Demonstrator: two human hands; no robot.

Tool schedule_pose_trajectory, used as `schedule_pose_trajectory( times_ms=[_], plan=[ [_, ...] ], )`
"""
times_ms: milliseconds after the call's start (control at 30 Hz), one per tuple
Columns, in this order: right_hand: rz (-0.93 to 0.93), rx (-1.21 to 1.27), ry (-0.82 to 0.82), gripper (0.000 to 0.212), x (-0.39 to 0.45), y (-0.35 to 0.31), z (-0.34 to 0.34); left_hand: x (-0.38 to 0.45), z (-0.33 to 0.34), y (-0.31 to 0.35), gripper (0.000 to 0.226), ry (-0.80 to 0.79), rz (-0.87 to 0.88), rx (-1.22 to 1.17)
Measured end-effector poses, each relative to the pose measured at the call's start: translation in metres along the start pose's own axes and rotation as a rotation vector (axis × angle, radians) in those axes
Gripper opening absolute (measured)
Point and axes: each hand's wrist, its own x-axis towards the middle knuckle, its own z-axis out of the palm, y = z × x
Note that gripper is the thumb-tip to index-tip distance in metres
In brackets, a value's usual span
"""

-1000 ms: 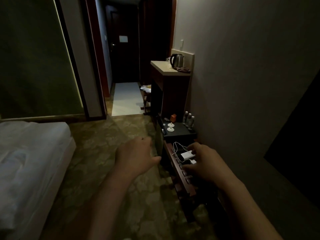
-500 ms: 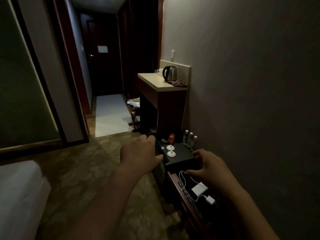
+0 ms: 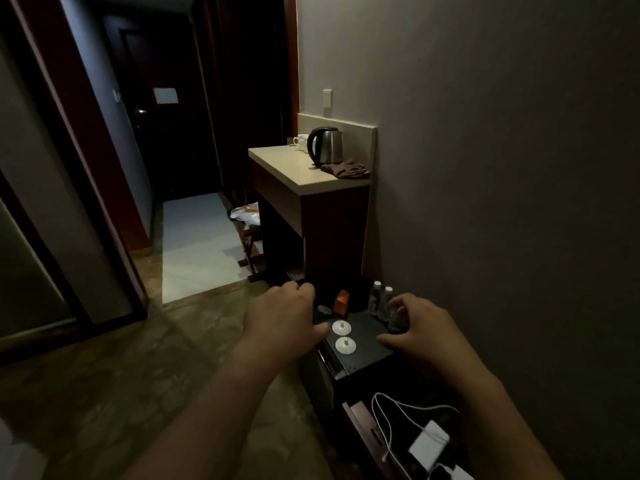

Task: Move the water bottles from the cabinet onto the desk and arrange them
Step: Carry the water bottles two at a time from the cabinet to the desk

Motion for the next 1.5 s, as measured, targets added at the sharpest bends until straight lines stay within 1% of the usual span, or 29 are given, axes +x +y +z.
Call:
schedule_pose_trajectory(
  times_ms=[133, 267, 433, 567, 767, 900, 1000, 1133, 1233, 1367, 1500],
  plan=[
    [0.045, 0.000, 0.025, 0.064, 0.089, 0.010, 0.000, 0.091, 0.017, -0.013, 0.048, -0.013, 0.036, 0.015],
    [0.088, -0.034, 0.015, 0.065, 0.162, 0.024, 0.003, 0.167, 0.043, -0.021, 0.049, 0.014, 0.059, -0.016],
    [0.213, -0.059, 0.009, 0.065, 0.223, 0.044, 0.015, 0.236, 0.093, -0.029, 0.053, -0.060, 0.113, -0.109],
    [0.350, -0.075, 0.009, 0.067, 0.264, 0.067, 0.028, 0.299, 0.142, -0.036, 0.052, -0.104, 0.151, -0.192],
    [0.561, -0.086, 0.100, 0.069, 0.325, 0.093, 0.048, 0.406, 0.213, -0.035, 0.059, -0.194, 0.332, -0.247],
    [0.729, -0.069, 0.217, 0.071, 0.371, 0.096, 0.064, 0.481, 0.241, -0.035, 0.057, -0.212, 0.481, -0.275],
    [0.803, -0.074, 0.251, 0.072, 0.398, 0.097, 0.073, 0.527, 0.258, -0.032, 0.056, -0.235, 0.595, -0.290],
    [0.926, -0.079, 0.279, 0.074, 0.420, 0.108, 0.082, 0.565, 0.291, -0.018, 0.059, -0.306, 0.691, -0.305],
    [0.991, -0.081, 0.273, 0.074, 0.432, 0.127, 0.091, 0.580, 0.327, -0.001, 0.057, -0.373, 0.745, -0.313],
    [1.062, -0.052, 0.214, 0.073, 0.442, 0.167, 0.118, 0.584, 0.391, 0.017, 0.054, -0.464, 0.751, -0.318],
    [1.076, -0.006, 0.167, 0.073, 0.441, 0.219, 0.163, 0.573, 0.464, 0.027, 0.057, -0.543, 0.717, -0.311]
  ],
)
